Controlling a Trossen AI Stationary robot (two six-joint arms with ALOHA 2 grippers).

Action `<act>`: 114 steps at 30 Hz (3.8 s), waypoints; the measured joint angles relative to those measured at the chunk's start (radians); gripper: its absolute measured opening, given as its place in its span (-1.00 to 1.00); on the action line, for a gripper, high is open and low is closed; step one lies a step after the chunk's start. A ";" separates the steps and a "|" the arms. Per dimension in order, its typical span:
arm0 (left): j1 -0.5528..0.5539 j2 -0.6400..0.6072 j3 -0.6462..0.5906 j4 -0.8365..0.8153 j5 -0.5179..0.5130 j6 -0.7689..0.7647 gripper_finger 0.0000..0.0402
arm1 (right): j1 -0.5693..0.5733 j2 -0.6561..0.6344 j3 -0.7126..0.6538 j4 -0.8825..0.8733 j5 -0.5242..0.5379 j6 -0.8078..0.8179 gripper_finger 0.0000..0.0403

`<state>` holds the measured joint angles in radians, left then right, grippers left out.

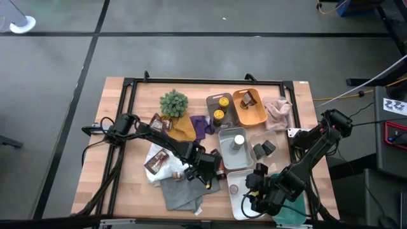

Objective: Sort spices by type
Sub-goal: Put the black seasoning bottle into the green bin

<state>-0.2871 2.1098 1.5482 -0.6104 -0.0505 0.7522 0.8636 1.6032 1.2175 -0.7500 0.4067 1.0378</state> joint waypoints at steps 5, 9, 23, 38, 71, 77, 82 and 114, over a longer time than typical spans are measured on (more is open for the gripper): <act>0.000 0.000 0.001 -0.049 0.000 -0.069 0.06 | 0.000 0.000 0.000 0.001 -0.007 0.000 0.48; 0.000 0.000 0.001 -0.106 0.000 -0.138 0.06 | 0.000 0.000 0.000 0.001 -0.008 0.000 0.48; 0.016 0.002 -0.002 -0.104 0.031 -0.224 0.06 | 0.000 0.000 0.000 0.002 -0.008 0.000 0.48; 0.024 0.007 -0.003 -0.106 0.052 -0.329 0.06 | 0.000 0.000 0.000 0.094 -0.008 0.000 0.48; 0.028 -0.130 0.046 -0.086 0.075 -0.566 -0.26 | 0.000 0.000 0.000 0.127 0.286 -0.075 0.48; 0.028 -0.173 0.047 -0.072 0.073 -0.637 -0.27 | -0.003 0.000 0.000 0.185 0.389 -0.217 0.48; 0.025 -0.177 0.047 0.000 0.074 -0.690 -0.25 | -0.041 0.000 0.000 0.209 0.411 -0.292 0.48; 0.025 -0.178 0.047 0.215 0.077 -0.748 -0.21 | -0.113 0.000 0.000 0.229 0.350 -0.661 0.48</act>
<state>-0.2619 1.9316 1.5955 -0.3956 0.0261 0.0043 0.7502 1.6035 1.2171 -0.5209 0.7570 0.3763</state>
